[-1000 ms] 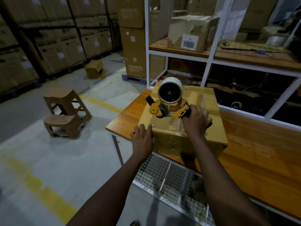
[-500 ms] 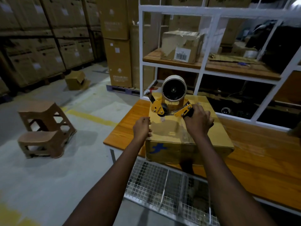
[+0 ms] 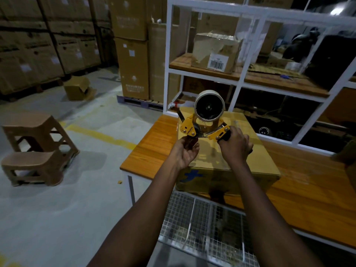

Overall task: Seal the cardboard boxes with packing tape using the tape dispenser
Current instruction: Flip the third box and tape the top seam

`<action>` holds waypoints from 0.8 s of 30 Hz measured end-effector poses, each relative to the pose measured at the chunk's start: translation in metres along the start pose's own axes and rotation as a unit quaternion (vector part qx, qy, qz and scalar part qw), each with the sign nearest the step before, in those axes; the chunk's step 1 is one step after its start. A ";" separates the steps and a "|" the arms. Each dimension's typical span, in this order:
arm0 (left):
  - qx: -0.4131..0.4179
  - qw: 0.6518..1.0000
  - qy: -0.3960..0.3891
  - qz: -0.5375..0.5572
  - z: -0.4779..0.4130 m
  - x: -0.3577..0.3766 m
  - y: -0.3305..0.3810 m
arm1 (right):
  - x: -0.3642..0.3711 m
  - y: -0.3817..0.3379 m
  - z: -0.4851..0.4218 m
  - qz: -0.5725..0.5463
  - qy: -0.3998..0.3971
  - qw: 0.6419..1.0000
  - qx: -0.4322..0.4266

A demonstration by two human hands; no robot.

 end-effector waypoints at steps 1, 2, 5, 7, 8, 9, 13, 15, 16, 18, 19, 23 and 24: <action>0.001 1.000 0.008 0.001 -0.001 0.001 0.000 | 0.000 0.000 0.000 -0.005 -0.002 1.000 0.001; 0.005 1.000 0.016 0.000 -0.002 0.001 0.000 | 0.001 0.000 0.000 -0.007 -0.004 1.000 0.003; 0.025 0.999 0.035 -0.015 -0.007 0.002 -0.001 | 0.002 0.000 -0.001 -0.003 -0.014 1.000 0.004; 0.048 0.997 0.052 -0.026 -0.009 0.001 -0.002 | 0.004 0.000 0.000 -0.002 -0.023 1.000 0.000; 0.063 0.995 0.066 -0.032 -0.009 -0.002 -0.001 | 0.004 0.000 0.000 0.000 -0.025 1.000 -0.004; 0.081 0.993 0.082 -0.036 -0.009 -0.006 0.001 | 0.003 0.002 0.001 0.001 -0.025 1.000 -0.005; 0.176 0.971 0.119 -0.108 0.004 -0.021 0.009 | 0.001 0.009 -0.001 0.006 -0.048 0.999 -0.017; 0.206 0.957 0.142 -0.146 0.011 -0.029 0.013 | 0.003 0.010 0.002 0.008 -0.061 0.997 -0.040; 0.215 0.950 0.157 -0.164 0.015 -0.035 0.015 | 0.004 0.012 0.004 0.003 -0.064 0.997 -0.041; 0.223 0.937 0.183 -0.196 0.021 -0.051 0.021 | 0.004 0.019 0.008 -0.005 -0.059 0.998 -0.028; 0.221 0.934 0.190 -0.205 0.023 -0.061 0.024 | 0.003 0.023 0.010 -0.006 -0.055 0.998 -0.020; 0.186 0.928 0.180 -0.269 0.029 -0.088 0.025 | 0.001 0.034 0.014 0.004 -0.054 0.998 -0.045; 0.181 0.925 0.173 -0.286 0.028 -0.091 0.023 | 0.003 0.038 0.018 0.008 -0.057 0.997 -0.050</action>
Point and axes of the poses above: each hand's wrist, its own z-axis away from the middle knuckle, its own x-axis out of the palm, y = z × x, the point moved 3 cm from there along -z, towards the middle knuckle, and after that the axes turned 2 degrees about -y, right-handed, at the moved point
